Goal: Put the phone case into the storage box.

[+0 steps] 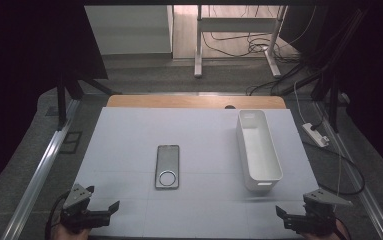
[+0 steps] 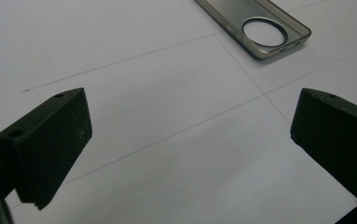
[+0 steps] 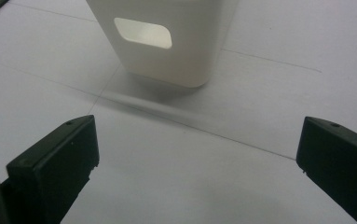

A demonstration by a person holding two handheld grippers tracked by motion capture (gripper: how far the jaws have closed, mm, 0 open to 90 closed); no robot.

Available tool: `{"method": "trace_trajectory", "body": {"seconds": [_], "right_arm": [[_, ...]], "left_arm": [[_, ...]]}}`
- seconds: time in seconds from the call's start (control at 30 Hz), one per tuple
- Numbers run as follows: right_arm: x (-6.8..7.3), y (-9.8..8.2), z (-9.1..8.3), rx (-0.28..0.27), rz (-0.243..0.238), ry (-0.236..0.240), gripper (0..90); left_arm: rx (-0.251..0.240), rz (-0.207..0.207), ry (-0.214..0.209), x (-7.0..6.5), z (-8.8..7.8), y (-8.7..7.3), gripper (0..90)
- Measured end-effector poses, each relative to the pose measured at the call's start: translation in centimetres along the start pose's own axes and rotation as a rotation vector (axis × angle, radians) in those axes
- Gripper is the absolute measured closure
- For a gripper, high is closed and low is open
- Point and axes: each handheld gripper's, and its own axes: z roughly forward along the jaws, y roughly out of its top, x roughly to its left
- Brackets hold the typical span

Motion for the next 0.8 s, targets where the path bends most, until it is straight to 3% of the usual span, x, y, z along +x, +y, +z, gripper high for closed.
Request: {"method": "trace_trajectory", "body": {"seconds": [0.33,0.5,0.8], "right_arm": [[0.19,-0.01,-0.03,-0.003,-0.020,0.003,0.0],[0.26,0.00,-0.03,-0.006,-0.027,0.004,0.0],[0.35,0.01,-0.01,-0.005,-0.038,0.005,0.0]], "left_arm": [[0.007,0.005,-0.037,0.14,0.04,0.02,0.0],[0.023,0.016,-0.079,0.26,0.18,0.11,1.2],[0.023,0.002,-0.086,0.35,0.18,0.30,0.0]]}}
